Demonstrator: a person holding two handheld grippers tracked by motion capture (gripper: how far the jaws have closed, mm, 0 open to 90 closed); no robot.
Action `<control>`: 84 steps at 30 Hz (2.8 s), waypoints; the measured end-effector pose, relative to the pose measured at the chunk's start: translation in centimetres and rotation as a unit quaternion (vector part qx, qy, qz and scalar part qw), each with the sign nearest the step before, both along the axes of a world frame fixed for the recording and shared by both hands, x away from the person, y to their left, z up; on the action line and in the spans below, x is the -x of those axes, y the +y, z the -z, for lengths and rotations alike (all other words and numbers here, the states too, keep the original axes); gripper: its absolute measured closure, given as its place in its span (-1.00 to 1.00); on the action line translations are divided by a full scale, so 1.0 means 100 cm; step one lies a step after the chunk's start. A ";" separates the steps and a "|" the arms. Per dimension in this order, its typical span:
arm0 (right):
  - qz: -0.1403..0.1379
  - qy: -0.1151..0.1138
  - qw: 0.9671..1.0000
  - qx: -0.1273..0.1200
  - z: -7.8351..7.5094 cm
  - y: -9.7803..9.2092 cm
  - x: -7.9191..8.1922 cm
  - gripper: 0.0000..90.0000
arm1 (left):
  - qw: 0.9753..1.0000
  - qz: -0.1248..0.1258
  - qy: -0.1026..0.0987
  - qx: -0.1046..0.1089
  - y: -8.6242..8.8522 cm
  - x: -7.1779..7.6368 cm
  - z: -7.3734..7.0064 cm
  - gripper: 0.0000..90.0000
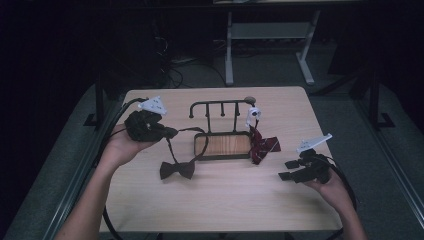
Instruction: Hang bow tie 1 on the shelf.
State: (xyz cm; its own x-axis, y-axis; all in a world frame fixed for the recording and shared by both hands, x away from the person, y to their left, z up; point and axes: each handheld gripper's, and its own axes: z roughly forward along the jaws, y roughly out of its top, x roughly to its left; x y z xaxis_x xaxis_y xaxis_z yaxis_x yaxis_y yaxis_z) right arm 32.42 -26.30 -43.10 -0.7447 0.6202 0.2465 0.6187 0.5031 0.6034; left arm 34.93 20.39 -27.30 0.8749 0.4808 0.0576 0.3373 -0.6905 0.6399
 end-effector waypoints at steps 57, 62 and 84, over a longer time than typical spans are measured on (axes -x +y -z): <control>0.004 -0.007 1.000 -0.005 -0.003 -0.007 0.002 -0.08 | 0.994 -0.086 0.043 -0.046 -0.002 -0.080 -0.006 1.00; 0.004 -0.008 1.000 -0.005 -0.003 -0.007 0.002 -0.08 | 0.994 -0.090 0.044 -0.048 -0.001 -0.081 -0.004 0.99; 0.013 -0.007 1.000 -0.005 -0.003 -0.011 0.002 -0.11 | 0.994 -0.080 0.045 -0.053 0.009 -0.064 0.007 0.67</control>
State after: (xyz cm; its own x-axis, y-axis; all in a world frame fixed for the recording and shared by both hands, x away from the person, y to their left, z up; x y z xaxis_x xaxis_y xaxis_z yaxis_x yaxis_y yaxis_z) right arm 32.20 -27.40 -42.77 -0.7313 0.6377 0.2419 0.6232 0.4806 0.6170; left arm 41.29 21.25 -28.01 0.7916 0.6098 0.0398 0.5009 -0.6848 0.5293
